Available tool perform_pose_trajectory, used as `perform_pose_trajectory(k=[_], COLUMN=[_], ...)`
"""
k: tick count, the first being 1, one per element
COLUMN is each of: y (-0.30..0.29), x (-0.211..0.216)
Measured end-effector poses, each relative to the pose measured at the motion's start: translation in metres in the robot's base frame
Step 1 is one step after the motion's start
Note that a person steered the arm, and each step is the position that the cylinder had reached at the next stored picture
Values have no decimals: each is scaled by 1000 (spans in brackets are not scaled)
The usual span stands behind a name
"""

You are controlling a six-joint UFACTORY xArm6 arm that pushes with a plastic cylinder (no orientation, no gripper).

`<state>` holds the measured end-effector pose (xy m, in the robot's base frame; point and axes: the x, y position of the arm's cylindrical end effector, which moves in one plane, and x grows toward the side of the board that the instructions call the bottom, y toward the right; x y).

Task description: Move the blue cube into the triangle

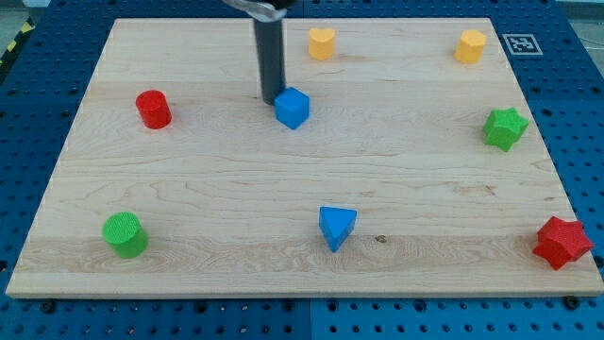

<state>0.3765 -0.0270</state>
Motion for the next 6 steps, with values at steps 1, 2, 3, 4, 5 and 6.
perform_pose_trajectory(k=[1,2,3,4,5,6], y=[17,19,40,59,59,59], x=[1,-13,37,96,100,93])
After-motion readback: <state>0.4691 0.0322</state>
